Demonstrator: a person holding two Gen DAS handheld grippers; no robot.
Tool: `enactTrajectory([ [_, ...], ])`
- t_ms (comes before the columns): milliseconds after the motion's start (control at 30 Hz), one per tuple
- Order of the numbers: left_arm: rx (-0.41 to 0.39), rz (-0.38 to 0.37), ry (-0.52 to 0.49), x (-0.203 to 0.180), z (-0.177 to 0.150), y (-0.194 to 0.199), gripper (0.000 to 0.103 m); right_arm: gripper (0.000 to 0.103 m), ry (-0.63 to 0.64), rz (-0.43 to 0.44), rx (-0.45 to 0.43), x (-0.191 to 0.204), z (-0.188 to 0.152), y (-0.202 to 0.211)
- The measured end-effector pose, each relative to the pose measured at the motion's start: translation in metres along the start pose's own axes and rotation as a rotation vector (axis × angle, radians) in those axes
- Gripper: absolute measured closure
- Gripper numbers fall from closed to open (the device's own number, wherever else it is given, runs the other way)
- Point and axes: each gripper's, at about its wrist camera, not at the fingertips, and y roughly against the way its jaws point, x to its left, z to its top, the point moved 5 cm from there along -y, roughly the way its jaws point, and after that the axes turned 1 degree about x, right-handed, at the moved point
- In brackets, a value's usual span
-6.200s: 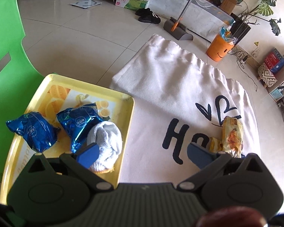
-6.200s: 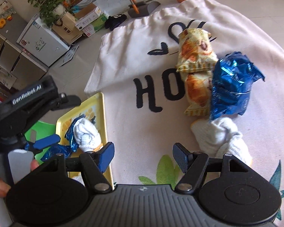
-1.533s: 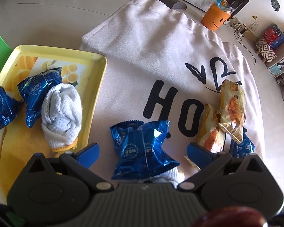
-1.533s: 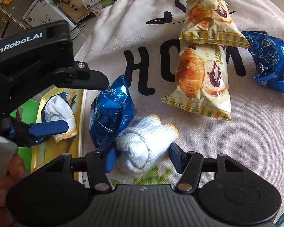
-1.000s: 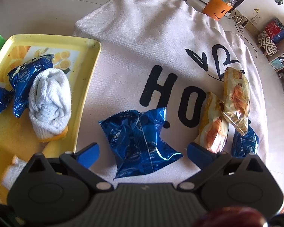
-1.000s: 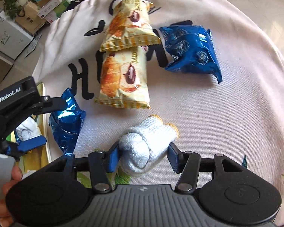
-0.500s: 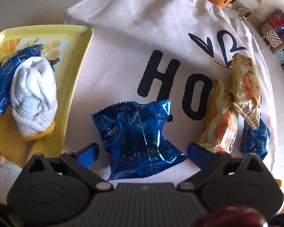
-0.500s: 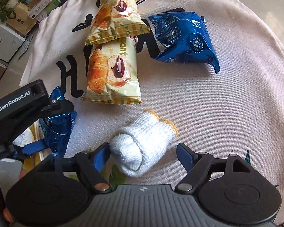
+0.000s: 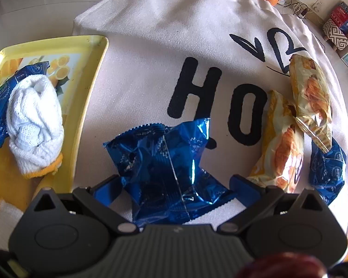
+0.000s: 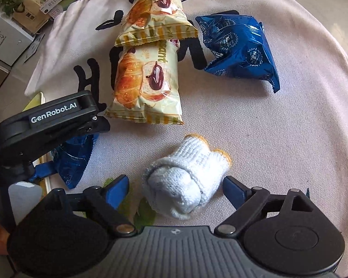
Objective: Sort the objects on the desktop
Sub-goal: 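Lift the blue packet with the left gripper while the right gripper lifts the glove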
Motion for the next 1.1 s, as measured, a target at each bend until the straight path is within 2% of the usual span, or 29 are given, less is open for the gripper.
enactTrajectory([
  [67, -0.015, -0.008, 0.000, 0.001, -0.001, 0.001, 0.004, 0.015, 0.008, -0.009, -0.013, 0.000, 0.001, 0.001],
  [133, -0.031, -0.010, -0.015, 0.000, -0.002, 0.004, 0.006, 0.021, 0.006, -0.023, -0.028, -0.001, 0.001, 0.002],
  [267, -0.035, -0.074, 0.011, -0.003, -0.004, 0.009, 0.008, 0.037, -0.015, -0.017, -0.055, -0.007, 0.002, 0.007],
  [367, -0.073, -0.073, -0.028, -0.010, -0.001, 0.020, 0.010, 0.041, -0.043, -0.003, -0.059, -0.013, 0.004, 0.008],
  [567, -0.110, -0.072, -0.038, -0.012, 0.006, 0.034, 0.010, 0.044, -0.065, -0.006, -0.074, -0.016, 0.006, 0.011],
  [867, -0.146, -0.074, -0.026, -0.009, 0.009, 0.048, 0.010, 0.044, -0.094, 0.099, -0.056, -0.009, 0.012, 0.015],
  [1100, -0.146, -0.065, -0.031, -0.007, 0.006, 0.051, 0.010, 0.044, -0.107, 0.108, -0.045, -0.009, 0.011, 0.016],
])
